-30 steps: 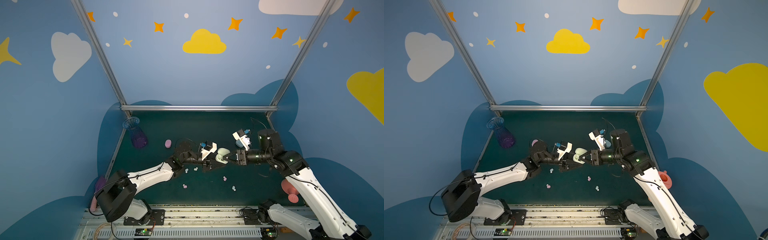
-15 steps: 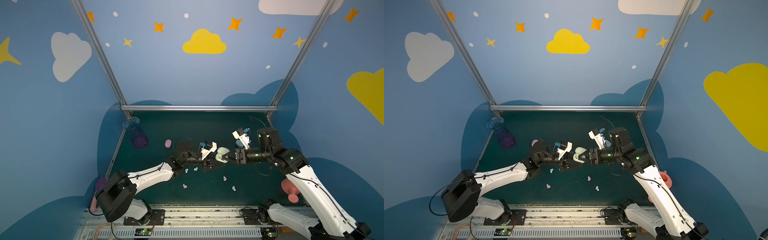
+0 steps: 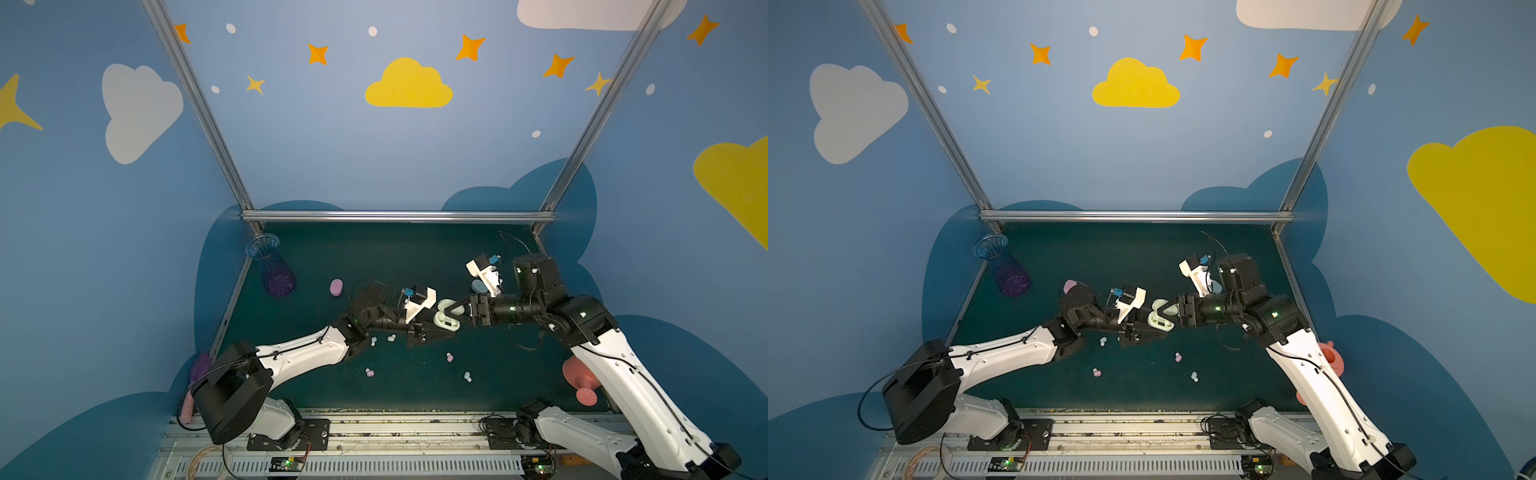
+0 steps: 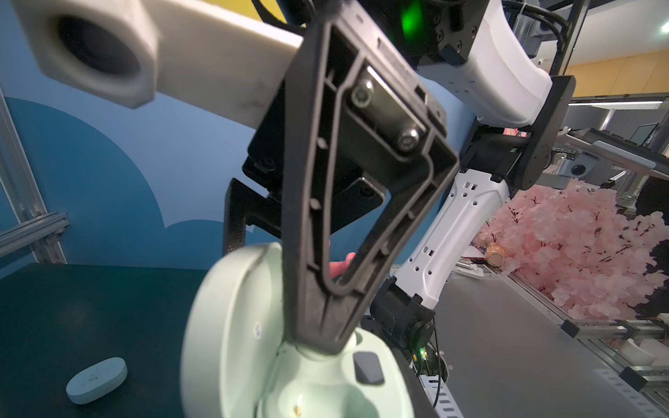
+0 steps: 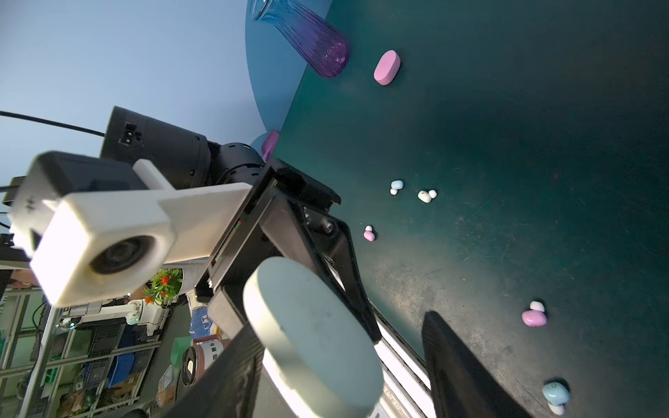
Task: Insert wireless bluetooth earbuds into charging case
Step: Insert the wireless bluetooth earbud into the charging case, then pick up the wireless bluetooth earbud from the center of the table.
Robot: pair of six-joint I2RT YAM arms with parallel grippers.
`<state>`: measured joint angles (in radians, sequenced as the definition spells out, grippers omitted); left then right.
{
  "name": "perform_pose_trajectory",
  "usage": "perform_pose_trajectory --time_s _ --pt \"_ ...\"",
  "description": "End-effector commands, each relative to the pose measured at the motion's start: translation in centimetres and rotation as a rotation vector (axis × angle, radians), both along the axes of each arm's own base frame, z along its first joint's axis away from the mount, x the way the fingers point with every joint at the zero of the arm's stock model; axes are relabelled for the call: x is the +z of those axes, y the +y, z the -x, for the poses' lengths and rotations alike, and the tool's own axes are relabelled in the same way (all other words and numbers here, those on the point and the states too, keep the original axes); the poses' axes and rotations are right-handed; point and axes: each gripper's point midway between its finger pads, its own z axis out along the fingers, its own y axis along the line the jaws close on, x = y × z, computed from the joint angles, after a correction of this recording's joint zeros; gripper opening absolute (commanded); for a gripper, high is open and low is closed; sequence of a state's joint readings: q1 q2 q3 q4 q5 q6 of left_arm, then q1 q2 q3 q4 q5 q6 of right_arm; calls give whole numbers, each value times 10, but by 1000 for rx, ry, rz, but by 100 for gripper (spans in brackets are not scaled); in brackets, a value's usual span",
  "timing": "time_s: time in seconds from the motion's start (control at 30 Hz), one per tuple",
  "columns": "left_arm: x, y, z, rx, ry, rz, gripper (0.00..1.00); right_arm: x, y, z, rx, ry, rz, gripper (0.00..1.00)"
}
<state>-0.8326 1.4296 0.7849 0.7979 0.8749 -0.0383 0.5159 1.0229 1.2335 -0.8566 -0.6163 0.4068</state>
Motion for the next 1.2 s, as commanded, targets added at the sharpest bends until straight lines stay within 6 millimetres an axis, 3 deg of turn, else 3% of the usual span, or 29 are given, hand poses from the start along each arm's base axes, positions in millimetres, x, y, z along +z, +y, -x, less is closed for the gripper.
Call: perform_pose_trajectory --time_s 0.0,0.27,0.37,0.57,0.7,0.87,1.03,1.17 --pt "10 1 2 -9 -32 31 19 17 -2 3 -5 -34 -20 67" --pt "-1 5 -17 74 0 15 18 14 -11 13 -25 -16 10 72" --pt "-5 19 -33 136 49 12 18 12 -17 15 -44 -19 31 75" --pt "-10 67 -64 322 112 -23 18 -4 -21 13 -77 4 59 88" --pt "-7 104 -78 441 126 -31 18 -32 -15 8 -86 24 83 97" --pt "-2 138 -94 552 134 -33 18 -77 4 -2 -54 -7 205 97" --pt "4 163 -109 619 133 -23 18 -125 24 -27 -13 -14 354 97" --pt "8 175 -121 638 131 -16 18 -152 51 -46 72 14 405 95"
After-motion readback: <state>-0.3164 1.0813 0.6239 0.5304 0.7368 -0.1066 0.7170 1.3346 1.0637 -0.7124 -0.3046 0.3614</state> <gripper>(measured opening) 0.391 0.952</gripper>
